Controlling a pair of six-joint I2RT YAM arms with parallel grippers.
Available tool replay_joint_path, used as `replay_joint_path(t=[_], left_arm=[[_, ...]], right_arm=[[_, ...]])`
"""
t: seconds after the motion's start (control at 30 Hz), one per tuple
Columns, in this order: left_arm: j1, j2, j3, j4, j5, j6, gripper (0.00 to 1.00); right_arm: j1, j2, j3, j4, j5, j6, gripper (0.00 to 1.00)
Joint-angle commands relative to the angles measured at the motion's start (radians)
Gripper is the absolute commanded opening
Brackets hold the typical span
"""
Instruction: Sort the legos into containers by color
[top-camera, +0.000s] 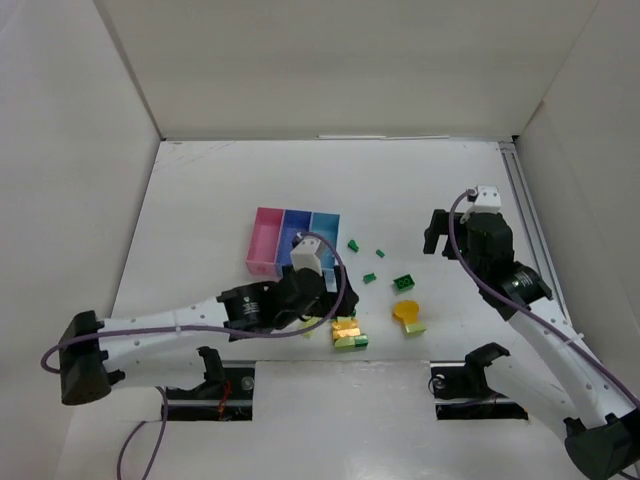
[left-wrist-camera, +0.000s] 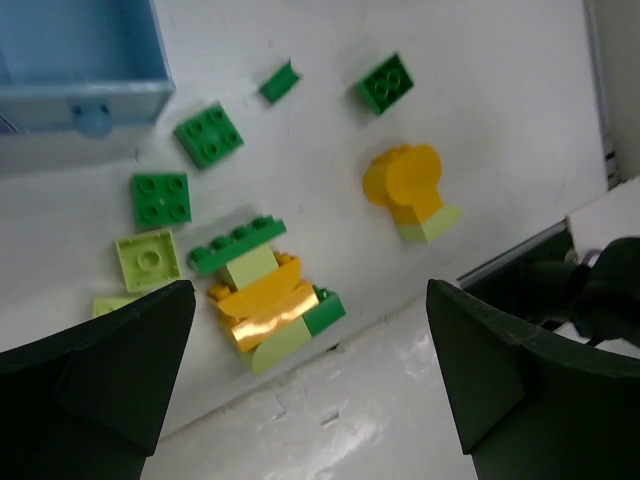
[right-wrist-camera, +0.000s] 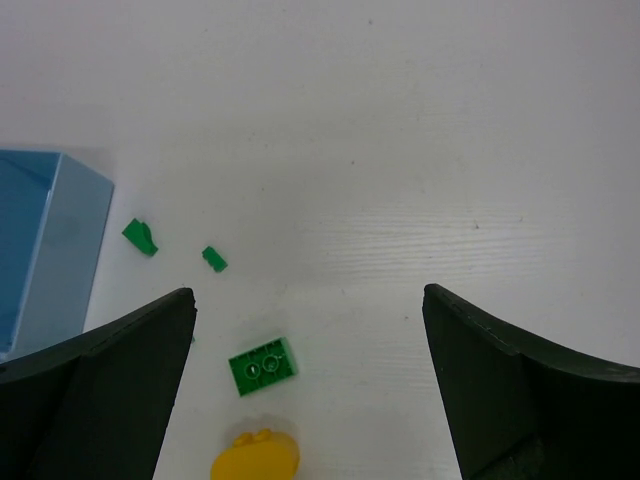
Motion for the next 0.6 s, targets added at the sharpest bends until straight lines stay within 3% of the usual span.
replay_joint_path(t=[0.0, 0.17, 0.33, 0.4, 0.57], left_arm=[[-0.092, 0.088, -0.048, -0.012, -0.044, -0.186, 1.00], [-0.124, 0.253, -0.015, 0.028, -0.041, -0.259, 1.00], [-0.163, 0.433, 0.115, -0.125, -0.178, -0.396, 1.00], [-0.163, 0.464, 0.157, -0.205, -0.207, -0.443, 1.00], [-0.163, 0.494, 0.145, -0.162, -0.183, -0.470, 1.00]], right_arm=[[-0.010, -0.039, -0.041, 0.027, -0.072, 0.043, 1.00], [-0.010, -0.077, -0.085, 0.062, -0.083, 0.043, 1.00], [-0.019, -0.077, -0.094, 0.051, -0.128, 0.031, 1.00], [-0.019, -0.077, -0.104, 0.042, -0.157, 0.031, 1.00], [-0.019, -0.077, -0.139, 0.054, -0.180, 0.031, 1.00]])
